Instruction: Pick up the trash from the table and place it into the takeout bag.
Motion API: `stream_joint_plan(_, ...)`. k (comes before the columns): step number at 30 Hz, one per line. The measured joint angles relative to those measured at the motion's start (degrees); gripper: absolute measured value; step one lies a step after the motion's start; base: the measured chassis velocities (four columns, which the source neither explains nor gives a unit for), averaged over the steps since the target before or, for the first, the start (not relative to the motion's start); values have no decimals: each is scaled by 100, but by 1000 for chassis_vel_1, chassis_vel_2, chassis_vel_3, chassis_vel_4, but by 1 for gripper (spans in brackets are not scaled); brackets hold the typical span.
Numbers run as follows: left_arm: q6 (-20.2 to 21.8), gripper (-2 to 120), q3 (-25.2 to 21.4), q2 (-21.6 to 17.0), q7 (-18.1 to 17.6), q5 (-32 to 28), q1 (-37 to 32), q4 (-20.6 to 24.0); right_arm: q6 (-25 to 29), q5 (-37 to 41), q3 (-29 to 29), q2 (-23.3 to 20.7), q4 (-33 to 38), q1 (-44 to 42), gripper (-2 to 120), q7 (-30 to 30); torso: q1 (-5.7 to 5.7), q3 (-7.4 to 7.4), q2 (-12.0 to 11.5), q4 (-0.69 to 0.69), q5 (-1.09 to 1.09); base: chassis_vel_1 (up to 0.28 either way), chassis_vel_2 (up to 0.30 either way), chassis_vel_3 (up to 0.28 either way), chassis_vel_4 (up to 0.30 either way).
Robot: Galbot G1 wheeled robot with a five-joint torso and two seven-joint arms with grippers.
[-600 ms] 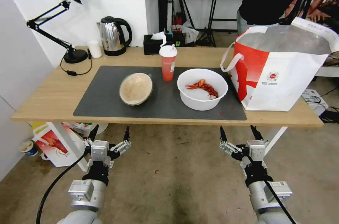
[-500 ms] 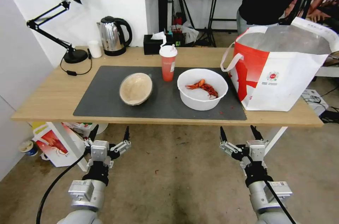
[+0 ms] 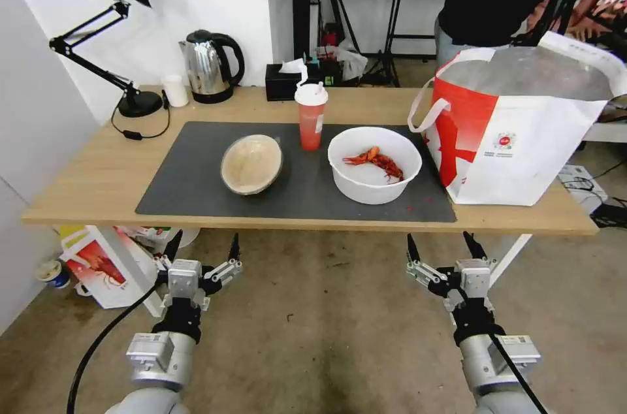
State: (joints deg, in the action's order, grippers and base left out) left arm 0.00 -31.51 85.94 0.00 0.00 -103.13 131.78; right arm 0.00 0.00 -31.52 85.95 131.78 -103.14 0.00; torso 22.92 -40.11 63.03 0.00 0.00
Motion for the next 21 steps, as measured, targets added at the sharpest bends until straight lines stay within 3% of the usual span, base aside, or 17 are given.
stream_joint_plan(21,0,100,0,0,0,0,0,0,0,0,0,0,0,0,100,0,0,0,0,0,0,0,0,0,0)
